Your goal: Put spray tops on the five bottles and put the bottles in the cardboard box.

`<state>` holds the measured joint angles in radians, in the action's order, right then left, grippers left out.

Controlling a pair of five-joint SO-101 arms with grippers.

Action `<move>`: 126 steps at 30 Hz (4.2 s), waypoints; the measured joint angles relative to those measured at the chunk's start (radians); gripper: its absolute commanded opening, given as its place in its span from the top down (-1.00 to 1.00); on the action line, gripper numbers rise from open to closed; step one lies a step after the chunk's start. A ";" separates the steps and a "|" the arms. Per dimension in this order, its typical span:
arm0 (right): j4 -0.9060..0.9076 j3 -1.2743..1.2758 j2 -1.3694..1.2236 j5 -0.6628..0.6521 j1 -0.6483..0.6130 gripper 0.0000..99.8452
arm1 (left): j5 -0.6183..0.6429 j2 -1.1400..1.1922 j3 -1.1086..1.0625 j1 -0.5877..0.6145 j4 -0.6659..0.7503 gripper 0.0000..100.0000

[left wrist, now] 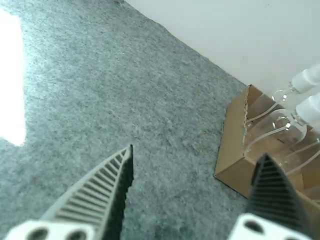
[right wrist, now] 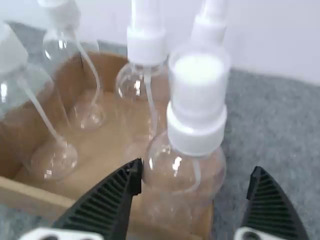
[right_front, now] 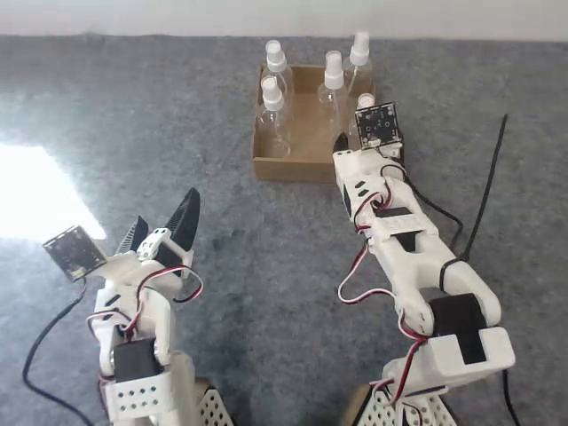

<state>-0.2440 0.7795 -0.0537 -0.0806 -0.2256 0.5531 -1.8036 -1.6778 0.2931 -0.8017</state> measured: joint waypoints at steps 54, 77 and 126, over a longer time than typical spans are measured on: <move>0.729 -0.060 0.391 0.000 -0.028 0.79 | -0.020 0.000 -0.009 0.000 0.000 0.30; 0.996 -0.060 0.752 0.000 -0.028 0.99 | -0.037 0.000 -0.014 0.000 0.044 0.68; 1.155 0.752 1.858 0.000 -0.028 0.99 | -0.273 0.000 -0.014 -0.092 -0.009 0.98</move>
<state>0.9114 1.5313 1.8044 -0.0806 -0.2532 0.2800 -1.8036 -1.6916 0.2010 -0.8109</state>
